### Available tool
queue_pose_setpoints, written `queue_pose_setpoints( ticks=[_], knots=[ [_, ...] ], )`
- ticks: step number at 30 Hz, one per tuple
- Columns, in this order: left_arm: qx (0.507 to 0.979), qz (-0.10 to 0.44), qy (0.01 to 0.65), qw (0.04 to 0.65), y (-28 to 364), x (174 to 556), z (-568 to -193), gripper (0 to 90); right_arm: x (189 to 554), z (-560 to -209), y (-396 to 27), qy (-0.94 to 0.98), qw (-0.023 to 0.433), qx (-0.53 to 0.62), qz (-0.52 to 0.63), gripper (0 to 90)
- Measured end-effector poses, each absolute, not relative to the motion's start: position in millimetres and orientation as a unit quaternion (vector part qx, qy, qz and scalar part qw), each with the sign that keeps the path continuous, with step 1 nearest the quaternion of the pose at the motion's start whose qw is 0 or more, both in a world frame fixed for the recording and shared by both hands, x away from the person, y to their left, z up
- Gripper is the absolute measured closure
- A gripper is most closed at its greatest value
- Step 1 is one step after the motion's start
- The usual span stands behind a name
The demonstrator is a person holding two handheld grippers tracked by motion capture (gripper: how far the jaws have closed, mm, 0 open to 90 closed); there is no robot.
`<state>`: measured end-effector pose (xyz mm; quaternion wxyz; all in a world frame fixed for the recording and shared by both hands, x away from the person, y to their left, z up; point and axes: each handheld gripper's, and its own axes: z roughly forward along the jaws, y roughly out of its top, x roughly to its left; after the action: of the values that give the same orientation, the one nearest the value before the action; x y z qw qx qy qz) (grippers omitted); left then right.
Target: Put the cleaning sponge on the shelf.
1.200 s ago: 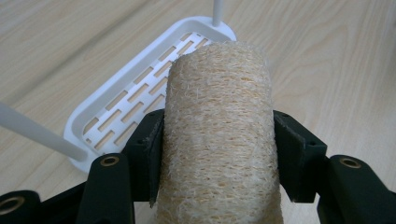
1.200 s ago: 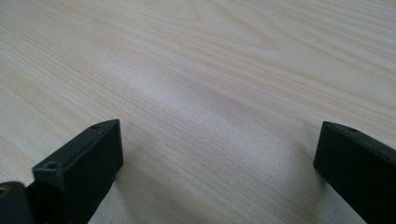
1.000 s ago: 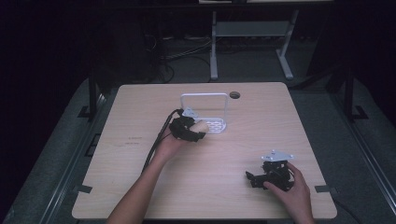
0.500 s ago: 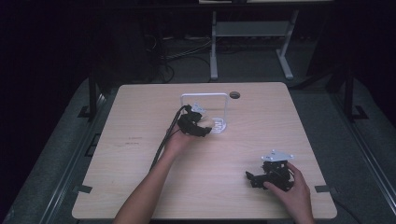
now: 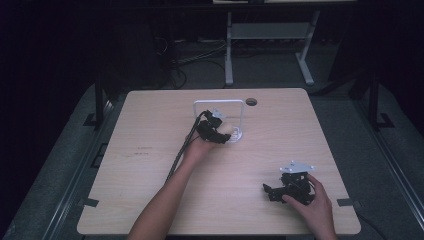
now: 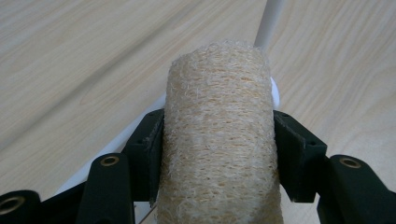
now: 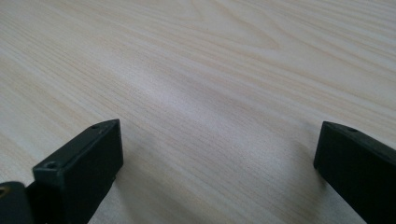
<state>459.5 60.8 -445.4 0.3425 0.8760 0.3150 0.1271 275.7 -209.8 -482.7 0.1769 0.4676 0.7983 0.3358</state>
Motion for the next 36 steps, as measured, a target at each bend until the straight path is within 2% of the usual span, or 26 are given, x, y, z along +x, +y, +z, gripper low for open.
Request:
queue_pose_setpoints(
  ticks=[20, 24, 32, 36],
  knots=[
    [0.883, 0.124, 0.312, 0.327, 48.6, 465.4, -456.7, 40.6, 275.6, -482.7, -209.6, 0.799, 0.176, 0.467, 0.336, 1.0],
    [0.884, 0.124, 0.309, 0.329, 49.3, 466.2, -455.9, 35.9, 275.6, -482.7, -209.6, 0.799, 0.176, 0.467, 0.336, 1.0],
    [0.877, 0.12, 0.313, 0.344, 56.5, 456.3, -438.9, 29.2, 275.6, -482.6, -209.7, 0.799, 0.176, 0.467, 0.336, 0.9],
    [0.876, 0.12, 0.307, 0.352, 66.2, 448.3, -427.6, 30.9, 275.6, -482.7, -209.6, 0.799, 0.176, 0.467, 0.336, 1.0]
  ],
)
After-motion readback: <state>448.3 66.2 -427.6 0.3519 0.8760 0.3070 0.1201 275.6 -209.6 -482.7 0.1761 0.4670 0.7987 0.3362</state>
